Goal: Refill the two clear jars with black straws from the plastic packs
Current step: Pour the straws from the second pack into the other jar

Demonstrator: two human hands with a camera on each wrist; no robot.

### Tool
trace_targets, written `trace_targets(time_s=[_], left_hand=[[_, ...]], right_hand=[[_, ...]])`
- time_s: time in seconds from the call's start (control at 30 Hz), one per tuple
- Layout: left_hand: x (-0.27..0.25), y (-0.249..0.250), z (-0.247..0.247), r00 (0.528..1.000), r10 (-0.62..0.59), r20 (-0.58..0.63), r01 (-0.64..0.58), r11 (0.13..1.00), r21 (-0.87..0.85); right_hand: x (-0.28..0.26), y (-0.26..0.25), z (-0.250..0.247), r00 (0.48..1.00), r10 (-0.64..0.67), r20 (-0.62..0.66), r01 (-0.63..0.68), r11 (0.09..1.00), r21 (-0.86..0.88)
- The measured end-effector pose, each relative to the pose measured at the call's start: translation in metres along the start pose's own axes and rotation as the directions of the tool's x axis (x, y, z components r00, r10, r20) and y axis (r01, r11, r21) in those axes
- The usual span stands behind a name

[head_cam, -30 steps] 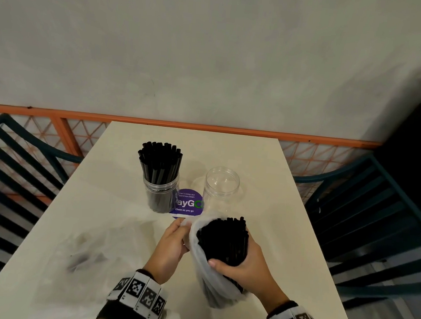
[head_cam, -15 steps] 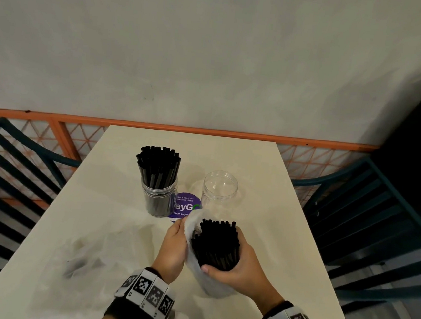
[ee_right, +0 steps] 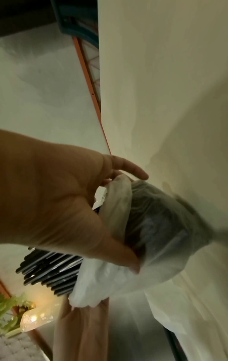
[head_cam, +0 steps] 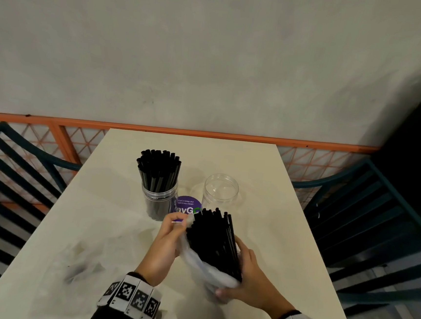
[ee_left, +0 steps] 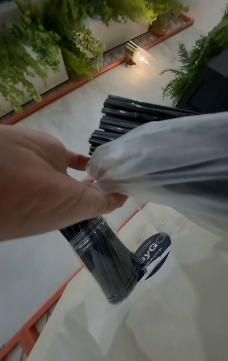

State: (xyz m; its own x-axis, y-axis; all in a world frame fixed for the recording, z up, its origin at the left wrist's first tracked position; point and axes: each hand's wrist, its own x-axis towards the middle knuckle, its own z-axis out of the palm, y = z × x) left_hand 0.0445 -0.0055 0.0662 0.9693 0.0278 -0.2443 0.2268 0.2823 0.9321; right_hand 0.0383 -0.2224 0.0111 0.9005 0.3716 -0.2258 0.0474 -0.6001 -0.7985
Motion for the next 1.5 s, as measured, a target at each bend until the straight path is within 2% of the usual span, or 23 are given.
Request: trace_targets(time_s=[0.1,0.23,0.33,0.4,0.47,0.53,0.57,0.63,0.73,0.8,0.9,1.03,1.1,1.17,1.23,1.33,1.4,1.5], left_hand=[[0.003,-0.002,-0.002,0.999,0.013,0.04,-0.01,0.997,-0.075],[0.001,-0.006,0.001,0.997,0.076,0.028,-0.073,0.993,-0.095],[0.0,-0.01,0.005,0.996,0.086,-0.012,-0.087,0.989,-0.117],[-0.003,-0.011,0.003,0.997,0.067,0.039,-0.06,0.986,-0.158],[-0.007,-0.009,-0.003,0.984,0.046,0.174,-0.018,0.987,-0.16],[-0.01,-0.007,-0.01,0.961,0.038,0.276,-0.038,0.999,-0.005],[-0.012,-0.007,-0.011,0.958,0.036,0.285,-0.069,0.992,0.108],[-0.013,-0.007,-0.01,0.976,0.068,0.205,-0.12,0.959,0.255],[-0.012,-0.01,-0.004,0.984,0.176,0.035,-0.179,0.947,0.267],[-0.01,-0.012,-0.001,0.977,0.212,-0.02,-0.199,0.942,0.272],[-0.009,-0.019,-0.001,0.964,0.265,-0.002,-0.247,0.902,0.354],[-0.017,-0.029,0.004,0.933,0.358,0.029,-0.302,0.739,0.602],[-0.022,-0.03,0.011,0.919,0.39,0.057,-0.337,0.704,0.625],[-0.026,-0.03,0.016,0.916,0.395,0.074,-0.355,0.709,0.609],[-0.027,-0.028,0.017,0.9,0.429,0.073,-0.383,0.7,0.603],[-0.027,-0.025,0.018,0.859,0.507,0.077,-0.439,0.649,0.621],[-0.026,-0.026,0.02,0.842,0.531,0.091,-0.46,0.62,0.636],[-0.025,-0.032,0.022,0.841,0.527,0.121,-0.466,0.593,0.657]], right_hand=[[0.0,0.001,-0.004,0.996,0.05,-0.068,-0.047,0.997,0.057],[-0.003,0.005,-0.01,0.978,0.11,-0.179,-0.119,0.992,-0.04],[-0.001,0.007,-0.012,0.978,0.12,-0.169,-0.129,0.991,-0.041],[-0.003,0.003,-0.014,0.982,0.114,-0.151,-0.115,0.993,-0.001],[-0.004,-0.001,-0.015,0.978,0.115,-0.175,-0.107,0.993,0.051],[-0.005,-0.001,-0.016,0.971,0.123,-0.205,-0.104,0.989,0.104],[-0.005,0.001,-0.016,0.969,0.128,-0.214,-0.101,0.986,0.133],[-0.006,0.005,-0.016,0.966,0.136,-0.221,-0.089,0.974,0.21],[-0.011,0.005,-0.014,0.973,0.114,-0.203,-0.038,0.939,0.342],[-0.014,0.002,-0.014,0.979,0.078,-0.189,0.007,0.91,0.415],[-0.013,-0.002,-0.014,0.963,0.089,-0.253,0.043,0.88,0.472],[-0.006,-0.001,-0.012,0.904,0.19,-0.384,0.015,0.882,0.471],[-0.004,0.0,-0.009,0.885,0.2,-0.42,-0.004,0.906,0.424],[-0.004,-0.002,-0.006,0.874,0.193,-0.447,-0.005,0.921,0.389],[-0.006,-0.007,-0.007,0.892,0.149,-0.426,0.018,0.932,0.363],[-0.011,-0.012,-0.01,0.979,0.065,-0.195,0.024,0.905,0.424],[-0.014,-0.015,-0.01,0.994,0.073,-0.085,-0.021,0.87,0.492],[-0.012,-0.018,-0.01,0.979,0.122,-0.161,-0.034,0.885,0.464]])
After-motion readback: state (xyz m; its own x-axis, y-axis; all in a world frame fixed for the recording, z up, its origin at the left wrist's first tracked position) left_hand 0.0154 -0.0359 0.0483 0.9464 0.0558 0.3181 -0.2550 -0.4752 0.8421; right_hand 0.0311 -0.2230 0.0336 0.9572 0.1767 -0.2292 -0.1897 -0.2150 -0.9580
